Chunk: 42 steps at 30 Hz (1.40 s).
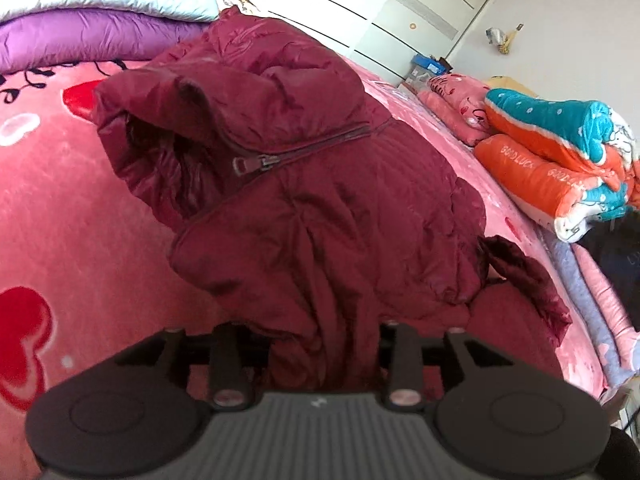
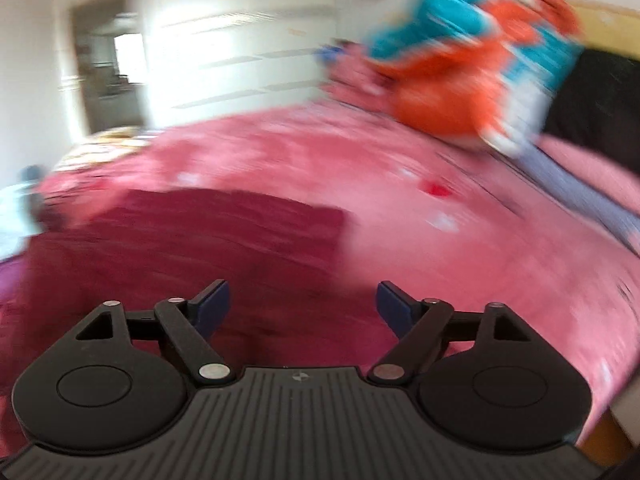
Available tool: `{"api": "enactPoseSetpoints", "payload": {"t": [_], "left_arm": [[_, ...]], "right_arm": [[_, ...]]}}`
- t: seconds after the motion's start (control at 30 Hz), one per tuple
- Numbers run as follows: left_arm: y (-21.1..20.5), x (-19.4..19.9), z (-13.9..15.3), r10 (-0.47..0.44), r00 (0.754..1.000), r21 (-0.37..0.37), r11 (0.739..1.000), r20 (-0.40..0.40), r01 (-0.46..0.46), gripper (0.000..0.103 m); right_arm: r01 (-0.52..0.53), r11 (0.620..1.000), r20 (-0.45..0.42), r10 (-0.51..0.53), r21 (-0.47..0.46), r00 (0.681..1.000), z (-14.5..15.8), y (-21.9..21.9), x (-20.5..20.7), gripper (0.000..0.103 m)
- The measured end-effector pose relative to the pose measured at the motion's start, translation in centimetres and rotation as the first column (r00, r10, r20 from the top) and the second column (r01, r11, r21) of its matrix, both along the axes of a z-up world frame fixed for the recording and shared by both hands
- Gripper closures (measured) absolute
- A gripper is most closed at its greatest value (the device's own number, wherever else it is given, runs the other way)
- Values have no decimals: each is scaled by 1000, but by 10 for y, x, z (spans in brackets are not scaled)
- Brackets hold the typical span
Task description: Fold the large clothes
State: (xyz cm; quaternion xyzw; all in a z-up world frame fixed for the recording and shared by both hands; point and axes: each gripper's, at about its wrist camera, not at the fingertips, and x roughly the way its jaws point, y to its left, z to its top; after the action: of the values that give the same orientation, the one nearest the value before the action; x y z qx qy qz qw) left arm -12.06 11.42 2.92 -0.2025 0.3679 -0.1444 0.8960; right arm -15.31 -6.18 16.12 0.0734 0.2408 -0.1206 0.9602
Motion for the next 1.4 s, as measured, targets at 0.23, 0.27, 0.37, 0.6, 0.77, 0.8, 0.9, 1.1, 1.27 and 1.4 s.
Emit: {"api": "enactPoseSetpoints", "payload": {"t": [0.23, 0.27, 0.37, 0.6, 0.77, 0.8, 0.9, 1.1, 1.27, 1.4], "left_arm": [[3, 2, -11, -21, 1000, -55, 998, 16, 22, 48], [4, 2, -12, -24, 1000, -61, 998, 19, 25, 47], [5, 1, -14, -27, 999, -80, 996, 25, 29, 46], [11, 1, -17, -2, 1000, -117, 993, 17, 4, 50], [13, 0, -18, 1, 1000, -118, 993, 15, 0, 51], [13, 1, -18, 2, 1000, -119, 993, 14, 0, 51], [15, 2, -17, 5, 1000, -124, 992, 5, -4, 51], [30, 10, -12, 20, 1000, -119, 993, -3, -20, 49], [39, 14, -6, 67, 998, -76, 995, -3, -67, 57], [47, 15, -5, 90, 996, -85, 992, -22, -92, 60]], "right_arm": [[-541, 823, -76, 537, -171, 840, 14, 138, 61, 0], [-593, 780, -95, 587, -198, 804, 13, 155, 69, 0], [-737, 628, -144, 729, -250, 669, 12, 202, 97, 0], [-883, 389, -293, 840, -265, 457, -2, 263, 175, 0], [-930, 228, -448, 826, -289, 342, -42, 304, 203, 0], [-934, 204, -476, 816, -294, 328, -47, 309, 209, 0], [-955, 115, -546, 799, -272, 252, -58, 324, 223, 0], [-976, -39, -660, 742, -213, 114, -76, 343, 244, 0], [-978, -78, -699, 711, -192, 81, -96, 356, 255, 0], [-988, -47, -698, 713, -146, 69, -116, 362, 270, 0]]}}
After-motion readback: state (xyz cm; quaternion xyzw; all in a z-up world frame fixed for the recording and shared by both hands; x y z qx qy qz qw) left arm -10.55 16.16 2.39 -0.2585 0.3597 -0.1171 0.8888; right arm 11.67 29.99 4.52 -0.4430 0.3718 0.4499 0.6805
